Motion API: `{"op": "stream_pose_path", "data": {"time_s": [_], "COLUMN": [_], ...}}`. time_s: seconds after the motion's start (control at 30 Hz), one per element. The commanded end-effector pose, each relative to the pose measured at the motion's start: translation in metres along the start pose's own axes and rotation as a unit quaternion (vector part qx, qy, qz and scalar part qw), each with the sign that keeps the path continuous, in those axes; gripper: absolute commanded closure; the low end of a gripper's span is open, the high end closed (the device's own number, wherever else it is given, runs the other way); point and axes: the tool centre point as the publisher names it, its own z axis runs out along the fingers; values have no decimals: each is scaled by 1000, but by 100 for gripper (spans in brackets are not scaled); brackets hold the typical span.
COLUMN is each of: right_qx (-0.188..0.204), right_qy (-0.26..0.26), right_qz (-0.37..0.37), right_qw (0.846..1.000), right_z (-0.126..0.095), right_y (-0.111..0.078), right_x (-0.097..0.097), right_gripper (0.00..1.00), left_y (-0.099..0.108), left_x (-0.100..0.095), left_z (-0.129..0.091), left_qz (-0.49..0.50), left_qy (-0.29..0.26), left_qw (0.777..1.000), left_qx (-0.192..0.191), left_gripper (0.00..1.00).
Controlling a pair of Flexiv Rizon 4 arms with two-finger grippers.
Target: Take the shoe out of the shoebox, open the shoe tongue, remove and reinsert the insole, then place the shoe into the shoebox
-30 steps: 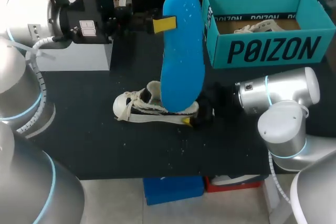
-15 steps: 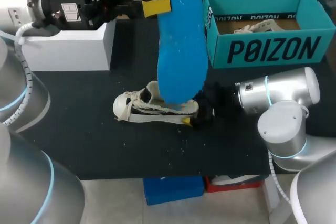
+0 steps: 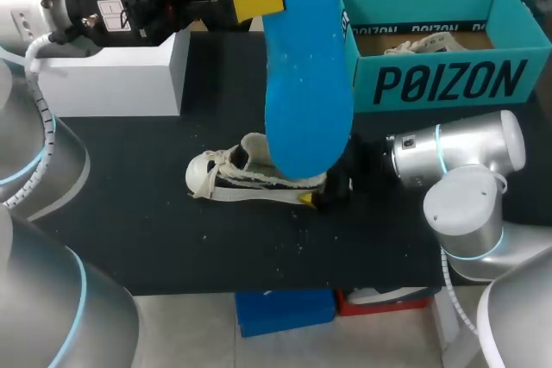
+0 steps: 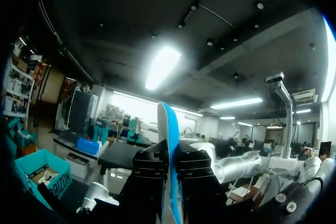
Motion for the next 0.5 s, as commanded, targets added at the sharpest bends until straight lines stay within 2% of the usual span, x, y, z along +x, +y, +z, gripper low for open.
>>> {"op": "stream_pose_path", "data": {"time_s": [0.03,0.23,0.43,0.5], "right_qx": [1,36,117,159], "right_qy": [1,17,37,45], "right_qz": [-2,-22,-24,-25], "right_qw": [1000,999,992,986], "right_z": [-1,-12,-31,-37], "right_y": [-2,6,17,20], "right_x": [0,-2,-7,-8], "right_gripper": [0,0,0,0], "left_y": [0,0,0,0], "left_x": [-1,-1,-1,-1], "left_z": [2,2,2,2], "left_qz": [0,0,0,0], "left_qy": [-1,-1,-1,-1], "left_qw": [1000,1000,1000,1000], "left_qx": [0,0,0,0], "left_gripper": [100,100,100,100]}}
